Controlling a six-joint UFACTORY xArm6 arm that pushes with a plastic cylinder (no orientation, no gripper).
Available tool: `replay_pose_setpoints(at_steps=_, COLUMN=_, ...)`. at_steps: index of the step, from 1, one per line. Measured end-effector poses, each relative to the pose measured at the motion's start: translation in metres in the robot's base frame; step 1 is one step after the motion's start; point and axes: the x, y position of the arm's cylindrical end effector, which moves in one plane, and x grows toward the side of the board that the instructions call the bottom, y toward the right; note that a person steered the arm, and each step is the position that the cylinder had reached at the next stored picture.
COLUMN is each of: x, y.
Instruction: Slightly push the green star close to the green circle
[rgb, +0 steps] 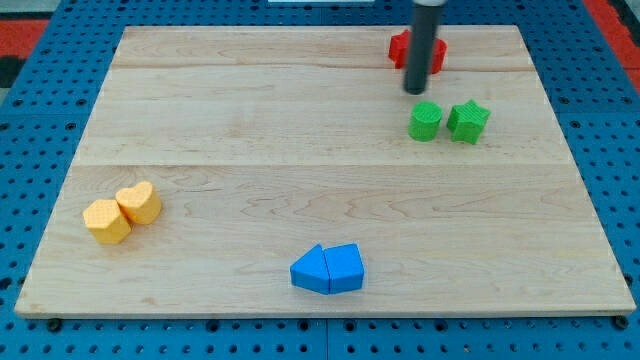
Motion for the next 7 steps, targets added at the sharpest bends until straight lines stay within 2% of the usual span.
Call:
replay_pose_setpoints(at_steps=1, x=-0.011, y=0.076)
replay_pose_setpoints(at_steps=2, x=0.014, y=0.136)
replay_pose_setpoints(at_steps=3, x=0.085, y=0.160)
replay_pose_setpoints(at_steps=4, x=0.103, y=0.115)
replay_pose_setpoints(at_steps=5, x=0.082, y=0.090)
replay_pose_setpoints(at_steps=6, x=0.077, y=0.033)
replay_pose_setpoints(at_steps=7, x=0.125, y=0.029)
